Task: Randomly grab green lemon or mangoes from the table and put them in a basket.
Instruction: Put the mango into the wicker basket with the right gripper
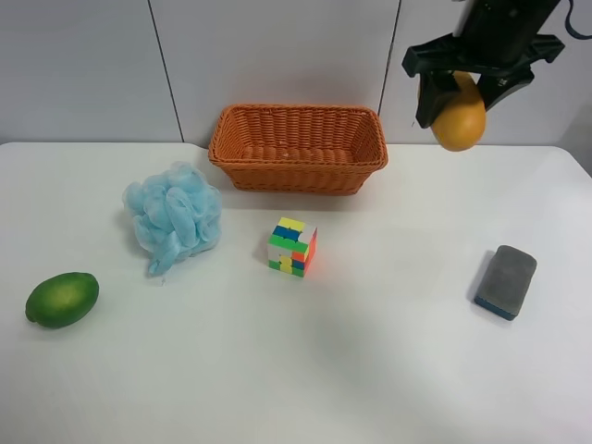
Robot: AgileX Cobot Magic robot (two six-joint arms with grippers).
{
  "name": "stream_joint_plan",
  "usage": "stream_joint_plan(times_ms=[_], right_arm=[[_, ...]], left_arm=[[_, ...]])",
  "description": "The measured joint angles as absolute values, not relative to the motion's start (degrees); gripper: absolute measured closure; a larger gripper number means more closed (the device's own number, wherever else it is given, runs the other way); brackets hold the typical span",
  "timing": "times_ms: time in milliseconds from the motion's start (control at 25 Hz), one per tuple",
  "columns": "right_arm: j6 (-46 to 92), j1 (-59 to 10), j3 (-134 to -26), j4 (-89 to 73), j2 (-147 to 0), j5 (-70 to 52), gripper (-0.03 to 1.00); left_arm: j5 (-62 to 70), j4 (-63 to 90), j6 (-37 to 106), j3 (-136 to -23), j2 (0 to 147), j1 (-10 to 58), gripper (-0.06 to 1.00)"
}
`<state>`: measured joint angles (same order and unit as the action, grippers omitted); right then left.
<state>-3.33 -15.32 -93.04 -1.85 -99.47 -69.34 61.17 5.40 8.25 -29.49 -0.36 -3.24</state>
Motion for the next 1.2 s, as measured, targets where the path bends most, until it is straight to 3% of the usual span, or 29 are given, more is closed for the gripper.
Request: stream_joint_plan(times_ms=[520, 960, 1200], right_arm=[[-2.1, -15.8, -116.0, -5.1, -121.1, -63.2, 0.35], [2.7, -18.5, -117.3, -7.3, -132.4, -45.7, 0.35], [2.7, -18.5, -117.3, -6.6, -135.1, -42.7, 0.35]], left_arm=[[61.2, 5.4, 8.2, -29.5, -0.4, -3.2, -0.05], [61.2, 5.4, 8.2, -29.5, -0.4, -3.2, -0.05], [61.2, 5.4, 8.2, -29.5, -0.4, -3.2, -0.05]])
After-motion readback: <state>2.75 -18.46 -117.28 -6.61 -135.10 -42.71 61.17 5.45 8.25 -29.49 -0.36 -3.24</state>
